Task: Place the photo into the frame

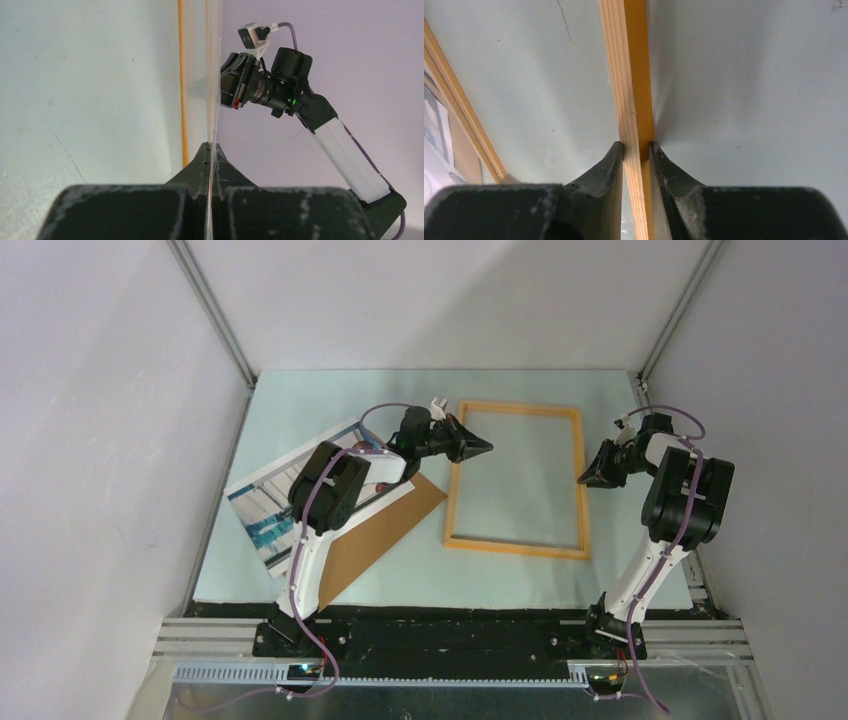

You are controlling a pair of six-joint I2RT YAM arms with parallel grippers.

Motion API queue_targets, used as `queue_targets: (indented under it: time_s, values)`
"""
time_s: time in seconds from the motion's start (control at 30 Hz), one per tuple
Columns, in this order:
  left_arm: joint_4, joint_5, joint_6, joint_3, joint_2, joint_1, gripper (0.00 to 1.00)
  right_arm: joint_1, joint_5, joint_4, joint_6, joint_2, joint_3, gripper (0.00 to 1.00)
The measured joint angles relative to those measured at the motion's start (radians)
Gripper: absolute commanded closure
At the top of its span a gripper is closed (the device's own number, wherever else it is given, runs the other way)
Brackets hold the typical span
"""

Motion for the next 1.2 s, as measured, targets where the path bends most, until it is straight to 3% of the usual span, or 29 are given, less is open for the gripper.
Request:
queue_targets:
  time_s: [1.2]
  values:
    - [0.055,0.002,-0.05,0.0,0.002,-0.016,1.0,-0.023,-0.028,-0.013,-0.01,0.006,0.0,0.96]
